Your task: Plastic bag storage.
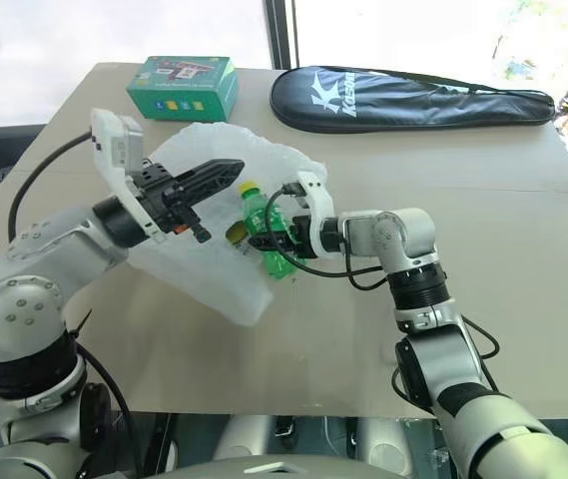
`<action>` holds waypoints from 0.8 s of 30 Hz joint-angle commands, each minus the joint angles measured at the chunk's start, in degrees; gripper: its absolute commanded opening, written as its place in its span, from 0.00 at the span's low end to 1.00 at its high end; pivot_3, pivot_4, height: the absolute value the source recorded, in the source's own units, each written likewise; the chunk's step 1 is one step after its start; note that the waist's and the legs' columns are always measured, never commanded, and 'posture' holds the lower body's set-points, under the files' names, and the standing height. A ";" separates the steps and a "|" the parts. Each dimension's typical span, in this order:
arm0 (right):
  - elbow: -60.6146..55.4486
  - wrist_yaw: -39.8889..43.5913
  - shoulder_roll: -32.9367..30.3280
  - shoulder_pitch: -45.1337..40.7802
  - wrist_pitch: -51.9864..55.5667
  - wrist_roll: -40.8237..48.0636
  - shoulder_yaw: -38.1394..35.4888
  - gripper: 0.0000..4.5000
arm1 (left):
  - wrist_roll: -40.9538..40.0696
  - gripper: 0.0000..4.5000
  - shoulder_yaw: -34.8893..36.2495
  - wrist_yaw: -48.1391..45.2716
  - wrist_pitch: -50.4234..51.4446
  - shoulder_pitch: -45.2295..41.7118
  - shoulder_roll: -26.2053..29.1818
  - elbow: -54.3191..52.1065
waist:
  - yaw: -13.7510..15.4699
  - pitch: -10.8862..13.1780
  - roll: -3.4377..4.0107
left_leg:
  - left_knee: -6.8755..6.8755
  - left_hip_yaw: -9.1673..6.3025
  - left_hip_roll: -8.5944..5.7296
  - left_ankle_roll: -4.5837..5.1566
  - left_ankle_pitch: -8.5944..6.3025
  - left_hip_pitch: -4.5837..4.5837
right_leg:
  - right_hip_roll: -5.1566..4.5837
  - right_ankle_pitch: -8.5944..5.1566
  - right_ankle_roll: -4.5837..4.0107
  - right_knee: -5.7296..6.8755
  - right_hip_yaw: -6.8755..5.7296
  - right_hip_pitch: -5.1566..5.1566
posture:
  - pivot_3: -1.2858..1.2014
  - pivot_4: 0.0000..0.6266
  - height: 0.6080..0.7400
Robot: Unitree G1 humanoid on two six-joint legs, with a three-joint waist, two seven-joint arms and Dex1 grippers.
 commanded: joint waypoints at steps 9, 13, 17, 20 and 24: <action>-26.46 4.70 -10.60 10.94 9.13 11.04 -7.79 0.69 | 10.57 0.58 -5.79 2.70 -4.04 4.71 8.62 -2.48 | 0.24 0.01 0.01 | -0.06 -0.06 0.03 -0.01 0.00 -0.05 | -0.02 0.00 -0.01 -0.07 -0.06 0.01 | 0.52 0.24 1.00; -38.86 1.03 -13.74 18.73 15.69 15.01 -16.20 0.69 | 13.41 0.75 -14.65 3.08 2.21 0.92 12.55 -3.10 | 0.31 0.01 0.01 | -0.08 -0.07 0.03 -0.01 0.00 -0.01 | 0.00 -0.01 -0.01 -0.06 -0.04 0.02 | 0.52 0.24 1.00; -45.31 -2.70 -12.25 23.22 19.34 16.42 -21.32 0.69 | 14.04 0.75 -19.83 -1.38 3.31 -4.37 14.04 -0.23 | 0.13 0.01 0.01 | -0.07 -0.12 0.05 -0.01 -0.01 -0.02 | 0.02 -0.01 -0.01 -0.02 -0.09 0.02 | 0.52 0.24 1.00; -48.07 -4.99 -10.80 25.53 20.96 16.41 -23.88 0.69 | 20.62 0.75 -27.00 -1.77 1.34 -8.63 15.85 2.92 | -0.08 0.02 0.02 | -0.08 -0.04 0.05 -0.02 0.00 0.10 | 0.06 -0.02 -0.01 0.10 0.04 0.01 | 0.52 0.24 1.00; -50.07 -7.24 -8.61 26.31 22.20 16.26 -25.89 0.69 | 34.16 0.75 -40.71 3.43 1.28 -15.20 15.18 6.21 | 0.24 0.03 0.04 | -0.02 -0.01 0.03 -0.03 0.01 0.07 | 0.09 -0.02 -0.01 0.15 0.05 -0.02 | 0.52 0.24 1.00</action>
